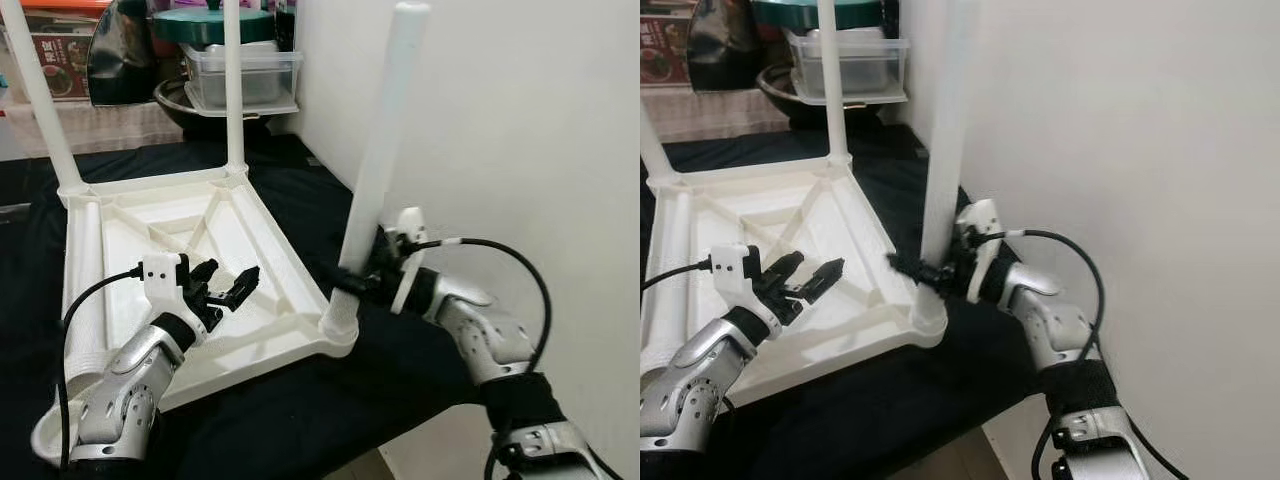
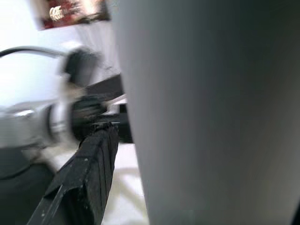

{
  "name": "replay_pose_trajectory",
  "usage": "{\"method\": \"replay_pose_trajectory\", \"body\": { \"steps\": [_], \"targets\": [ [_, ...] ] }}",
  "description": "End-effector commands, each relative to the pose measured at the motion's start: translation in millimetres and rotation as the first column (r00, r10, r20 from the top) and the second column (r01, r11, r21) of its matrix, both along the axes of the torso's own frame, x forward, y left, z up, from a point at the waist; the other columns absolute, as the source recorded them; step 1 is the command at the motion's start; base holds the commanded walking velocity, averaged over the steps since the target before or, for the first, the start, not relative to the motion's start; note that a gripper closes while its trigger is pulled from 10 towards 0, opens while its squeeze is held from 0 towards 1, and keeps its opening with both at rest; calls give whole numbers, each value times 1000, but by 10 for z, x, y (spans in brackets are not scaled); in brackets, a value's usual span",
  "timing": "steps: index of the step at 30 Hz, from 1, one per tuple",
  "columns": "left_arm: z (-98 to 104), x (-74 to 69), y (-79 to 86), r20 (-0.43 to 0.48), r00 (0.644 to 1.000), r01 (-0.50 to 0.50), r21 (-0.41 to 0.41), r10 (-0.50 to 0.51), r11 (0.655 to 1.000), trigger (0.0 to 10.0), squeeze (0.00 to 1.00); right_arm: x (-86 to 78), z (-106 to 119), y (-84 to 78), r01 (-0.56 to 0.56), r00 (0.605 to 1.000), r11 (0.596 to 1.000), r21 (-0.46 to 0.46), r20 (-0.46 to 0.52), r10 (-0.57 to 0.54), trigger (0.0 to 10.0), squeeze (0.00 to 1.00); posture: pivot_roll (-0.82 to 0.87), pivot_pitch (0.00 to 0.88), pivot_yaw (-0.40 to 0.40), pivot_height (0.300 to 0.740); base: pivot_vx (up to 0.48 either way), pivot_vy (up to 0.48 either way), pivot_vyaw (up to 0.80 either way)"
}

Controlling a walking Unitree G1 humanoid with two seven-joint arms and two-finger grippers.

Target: Building children table

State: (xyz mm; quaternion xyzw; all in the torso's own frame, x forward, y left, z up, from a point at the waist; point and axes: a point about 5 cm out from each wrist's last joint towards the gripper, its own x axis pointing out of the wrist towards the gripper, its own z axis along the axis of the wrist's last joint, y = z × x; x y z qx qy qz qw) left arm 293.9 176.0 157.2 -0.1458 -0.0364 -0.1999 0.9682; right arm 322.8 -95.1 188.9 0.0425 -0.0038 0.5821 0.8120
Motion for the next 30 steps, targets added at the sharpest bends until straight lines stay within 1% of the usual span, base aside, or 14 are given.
{"method": "replay_pose_trajectory", "body": {
  "steps": [1,3,8,12,14,15,16,18,20,23,24,26,27,30],
  "targets": [
    [13,-5,-10,12,1000,2,14,-2,1000,10000,0,-38,5,112,-74,997,997,-7,13,74,10000,0,16,0,-137,740,0,0,0],
    [14,-27,13,13,1000,-2,17,2,1000,10000,0,-214,-1,243,-231,972,973,-5,38,231,0,0,22,0,-138,740,0,0,0],
    [2,-33,28,9,1000,2,22,-2,1000,10000,0,-310,-137,262,-259,965,961,-92,28,263,0,0,14,0,-132,740,0,0,0],
    [-2,-19,9,8,1000,9,23,-9,1000,10000,0,-27,-296,222,99,993,979,-177,-46,-109,0,0,2,0,-124,740,0,0,0],
    [-1,-11,-6,9,1000,13,21,-14,1000,10000,0,201,-405,82,415,893,875,-250,-73,-444,0,0,0,0,-122,740,0,0,0],
    [-4,-7,-22,8,1000,18,20,-18,1000,10000,0,335,-511,-180,699,655,650,-298,-99,-749,0,0,-9,0,-114,740,0,0,0],
    [-4,-7,-22,8,1000,18,20,-18,1000,10000,0,335,-511,-180,699,655,650,-298,-99,-749,0,0,-9,0,-114,740,0,0,0],
    [-11,-11,-42,5,1000,23,17,-23,1000,10000,0,291,-616,-463,873,333,353,-336,-118,-936,0,0,-9,0,-106,740,0,0,0],
    [-14,-13,-46,4,1000,25,17,-25,1000,10000,0,240,-611,-485,890,300,326,-319,-129,-945,0,0,-9,0,-106,740,0,0,0],
    [-20,-17,-46,-1,1000,27,17,-27,999,10000,0,145,-469,-343,869,411,416,-269,-81,-908,0,0,-18,0,-96,740,0,0,0],
    [-23,-17,-43,-3,1000,28,18,-28,999,10000,0,131,-401,-281,844,476,478,-243,-70,-876,10000,0,-18,0,-96,740,0,0,0],
    [-24,-13,-35,-4,1000,28,19,-28,999,10000,0,111,-303,-191,804,559,561,-197,-71,-826,10000,0,-23,0,-93,740,0,0,0],
    [-22,-6,-30,-5,1000,28,20,-28,999,10000,0,87,-208,-127,749,644,649,-136,-82,-760,10000,745,-29,0,-91,740,0,0,0],
    [-19,4,-30,-3,1000,29,20,-28,999,10000,0,70,-105,-72,677,728,733,-67,-88,-680,10000,1000,-27,0,-96,740,0,0,0]
  ]
}}
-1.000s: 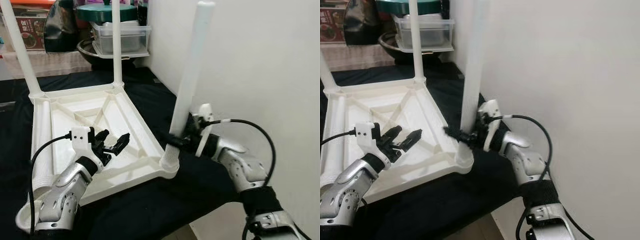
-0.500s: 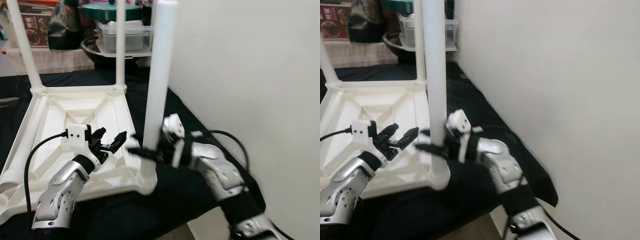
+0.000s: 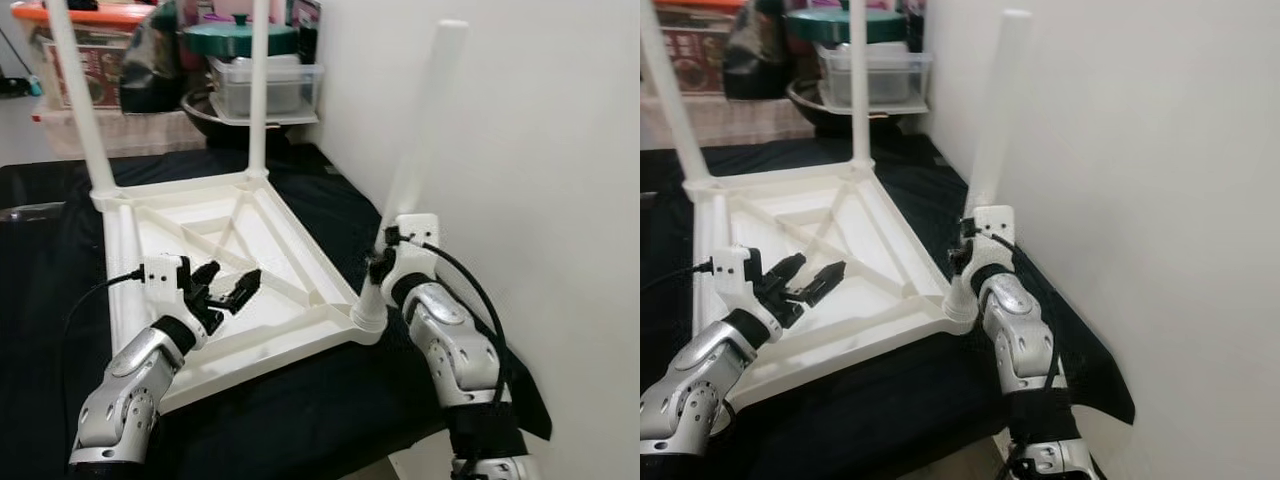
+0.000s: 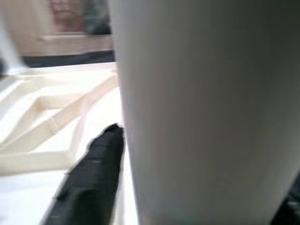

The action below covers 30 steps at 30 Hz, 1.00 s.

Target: Building children table

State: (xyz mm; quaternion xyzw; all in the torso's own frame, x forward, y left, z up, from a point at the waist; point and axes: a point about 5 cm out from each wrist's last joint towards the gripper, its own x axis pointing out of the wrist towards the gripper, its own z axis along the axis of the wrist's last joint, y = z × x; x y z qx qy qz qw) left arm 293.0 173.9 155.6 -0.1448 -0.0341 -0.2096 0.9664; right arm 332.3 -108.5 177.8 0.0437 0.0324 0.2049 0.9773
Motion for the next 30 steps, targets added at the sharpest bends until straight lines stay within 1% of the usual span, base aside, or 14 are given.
{"method": "replay_pose_trajectory", "body": {
  "steps": [1,2,3,7,14,17,18,19,20,22,24,25,27,30],
  "targets": [
    [0,16,-15,0,1000,9,16,-9,1000,10000,0,-40,47,75,-164,986,985,52,10,164,10000,1000,-25,0,-98,740,0,0,0],
    [0,16,-15,0,1000,9,16,-9,1000,10000,0,-40,47,75,-164,986,985,52,10,164,10000,1000,-25,0,-98,740,0,0,0],
    [0,14,-16,1,1000,8,14,-8,1000,10000,0,-65,94,72,-279,960,959,44,34,278,10000,0,-24,0,-100,740,0,0,0],
    [-5,5,-12,2,1000,4,11,-4,1000,10000,0,-189,181,51,-495,866,869,0,85,493,10000,0,-25,0,-102,740,0,0,0],
    [6,-9,31,10,1000,-19,10,19,1000,10000,0,-673,214,130,-855,510,513,-73,55,858,10000,0,-1,0,-130,740,0,0,0],
    [-7,-18,29,7,1000,-21,11,21,1000,10000,0,-705,118,192,-875,474,474,-93,26,880,10000,0,3,0,-131,740,0,0,0],
    [-7,-21,21,7,1000,-19,10,19,1000,10000,0,-648,71,246,-854,513,512,-89,13,858,5176,0,5,0,-131,740,0,0,0],
    [-4,-22,15,8,1000,-18,9,18,1000,10000,0,-605,48,282,-837,542,541,-84,7,840,5176,0,5,0,-131,740,0,0,0],
    [-3,-23,12,8,1000,-18,8,18,1000,10000,0,-578,33,304,-825,561,559,-82,2,828,0,0,5,0,-131,740,0,0,0],
    [-1,-22,13,8,1000,-17,8,17,1000,10000,0,-499,-12,318,-784,617,614,-91,-15,786,0,0,5,0,-131,740,0,0,0],
    [-3,-12,23,7,1000,-18,13,18,1000,10000,0,-252,-165,315,-613,790,785,-95,-116,603,0,0,5,0,-131,740,0,0,0],
    [-3,-12,23,7,1000,-18,13,18,1000,10000,0,-252,-165,315,-613,790,785,-95,-116,603,0,0,5,0,-131,740,0,0,0],
    [3,-5,30,7,1000,-17,15,16,1000,10000,0,38,-323,201,-265,952,954,-143,-198,235,0,0,-2,0,-123,740,0,0,0],
    [-3,3,3,5,1000,-10,12,10,1000,10000,0,215,-540,-245,331,885,917,-223,-263,-383,0,0,-8,0,-117,740,0,0,0]
  ]
}}
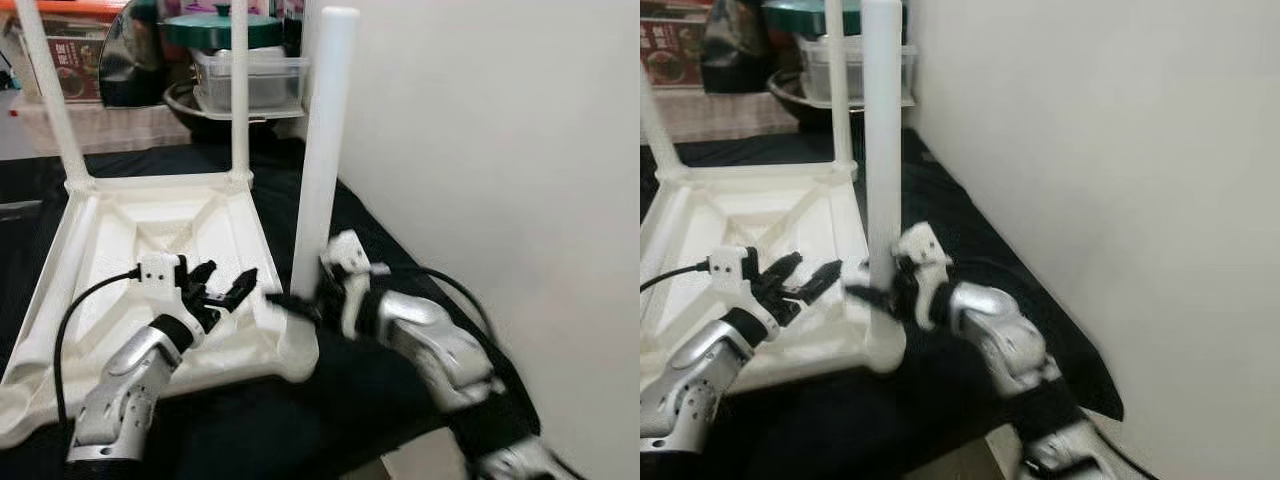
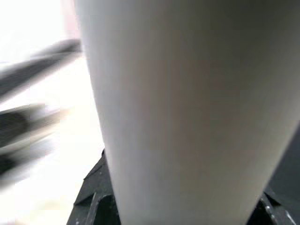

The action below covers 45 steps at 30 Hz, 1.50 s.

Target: Building children table

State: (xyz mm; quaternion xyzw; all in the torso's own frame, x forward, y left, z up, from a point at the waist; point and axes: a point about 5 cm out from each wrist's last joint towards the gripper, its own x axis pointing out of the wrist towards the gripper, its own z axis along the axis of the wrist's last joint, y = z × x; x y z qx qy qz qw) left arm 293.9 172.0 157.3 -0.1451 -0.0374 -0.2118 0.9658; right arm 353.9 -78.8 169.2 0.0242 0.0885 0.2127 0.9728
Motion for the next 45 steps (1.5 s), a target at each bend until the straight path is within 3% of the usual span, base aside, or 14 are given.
{"method": "replay_pose_trajectory", "body": {
  "steps": [1,5,6,9,10,12,13,18,19,30,31,34,35,45],
  "targets": [
    [-20,-6,21,-1,1000,-14,14,14,1000,10000,0,-1,-454,-542,368,905,914,-170,-162,-394,0,0,-8,0,-117,740,0,0,0],
    [-22,-9,-12,-4,1000,-2,10,2,1000,10000,0,-37,-452,-641,486,852,855,-182,-120,-510,0,0,-7,0,-112,740,0,0,0],
    [-22,-7,-7,-5,1000,-1,10,2,1000,10000,0,-47,-448,-594,465,863,868,-174,-130,-488,4980,0,-13,0,-108,740,0,0,0],
    [-22,-5,-3,-5,1000,-2,10,2,1000,10000,0,-52,-449,-560,448,871,877,-170,-139,-472,4980,0,-13,0,-108,740,0,0,0],
    [-20,-2,-3,-6,1000,0,11,0,1000,10000,0,-64,-396,-447,391,905,914,-104,-138,-403,10000,0,-16,0,-104,740,0,0,0],
    [-19,-1,-4,-7,1000,1,12,-1,1000,10000,0,-75,-356,-371,349,926,936,-56,-132,-353,10000,0,-16,0,-104,740,0,0,0],
    [-18,-2,-10,-7,1000,4,11,-4,1000,10000,0,-92,-294,-343,321,942,947,9,-111,-318,10000,1000,-18,0,-102,740,0,0,0],
    [-22,-5,-24,-8,1000,9,10,-9,1000,10000,0,-90,-221,-365,261,962,957,127,-116,-247,10000,765,-19,0,-100,740,0,0,0],
    [-19,-15,-34,-7,1000,13,13,-13,1000,10000,0,-72,-8,-373,87,996,968,235,-17,-85,10000,0,-19,0,-97,740,0,0,0],
    [40,-262,-209,19,996,89,117,-92,989,10000,0,-198,132,-391,-429,901,894,133,136,412,10000,0,-17,0,-88,740,0,0,0],
    [-56,-408,-229,-27,994,112,116,-110,987,10000,0,-163,90,-338,-494,868,864,95,111,484,4667,0,-4,0,-95,740,0,0,0],
    [-90,-464,-239,-44,992,122,113,-117,986,10000,0,-139,72,-319,-503,863,860,85,100,495,4667,0,7,0,-100,740,0,0,0],
    [-148,-538,-254,-72,990,132,117,-124,984,10000,0,-65,25,-305,-459,888,885,77,55,456,0,0,7,0,-100,740,0,0,0],
    [-313,-829,-293,-144,987,86,146,-65,986,10000,0,235,-209,-780,442,888,897,-15,-133,-440,0,0,42,0,-119,740,0,0,0]
  ]
}}
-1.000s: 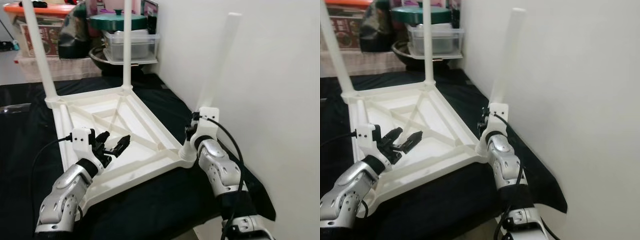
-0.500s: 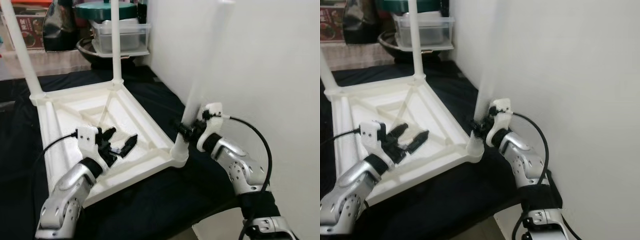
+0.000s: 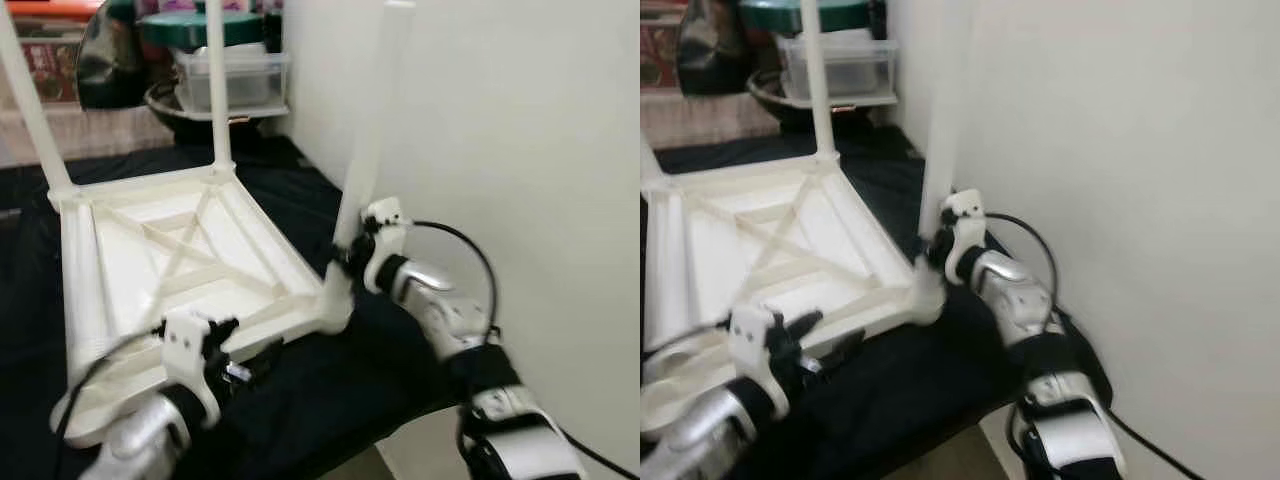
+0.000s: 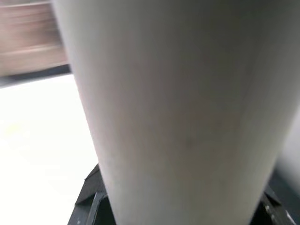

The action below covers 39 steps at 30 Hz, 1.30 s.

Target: Building children table

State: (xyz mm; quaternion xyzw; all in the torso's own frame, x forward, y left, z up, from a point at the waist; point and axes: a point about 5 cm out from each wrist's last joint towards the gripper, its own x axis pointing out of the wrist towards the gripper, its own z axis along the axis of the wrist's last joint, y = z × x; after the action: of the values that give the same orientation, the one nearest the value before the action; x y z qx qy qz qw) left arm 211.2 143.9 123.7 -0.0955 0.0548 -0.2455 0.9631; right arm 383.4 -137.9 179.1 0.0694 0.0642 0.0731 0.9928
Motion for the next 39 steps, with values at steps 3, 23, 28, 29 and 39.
{"method": "replay_pose_trajectory", "body": {
  "steps": [3,23,28,29,39],
  "targets": [
    [39,-69,-80,-3,1000,25,-3,-25,1000,10000,0,-291,-305,16,251,952,967,-34,-170,-253,3725,0,38,0,-110,740,0,0,0],
    [80,-87,-112,-5,999,47,-3,-47,999,10000,0,-530,365,389,-369,928,926,82,86,362,10000,0,22,0,-110,740,0,0,0],
    [87,-63,-126,-2,998,69,-2,-69,998,10000,0,-802,521,432,-796,582,602,-61,193,790,10000,0,22,0,-108,740,0,0,0],
    [86,-60,-135,-3,997,78,-6,-78,997,10000,0,-836,457,443,-852,498,515,-96,158,853,10000,0,22,0,-110,740,0,0,0],
    [68,-185,-127,-31,993,115,-6,-115,993,10000,0,-95,-97,281,-256,959,956,-146,-159,233,0,0,42,0,-125,740,0,0,0]
  ]
}}
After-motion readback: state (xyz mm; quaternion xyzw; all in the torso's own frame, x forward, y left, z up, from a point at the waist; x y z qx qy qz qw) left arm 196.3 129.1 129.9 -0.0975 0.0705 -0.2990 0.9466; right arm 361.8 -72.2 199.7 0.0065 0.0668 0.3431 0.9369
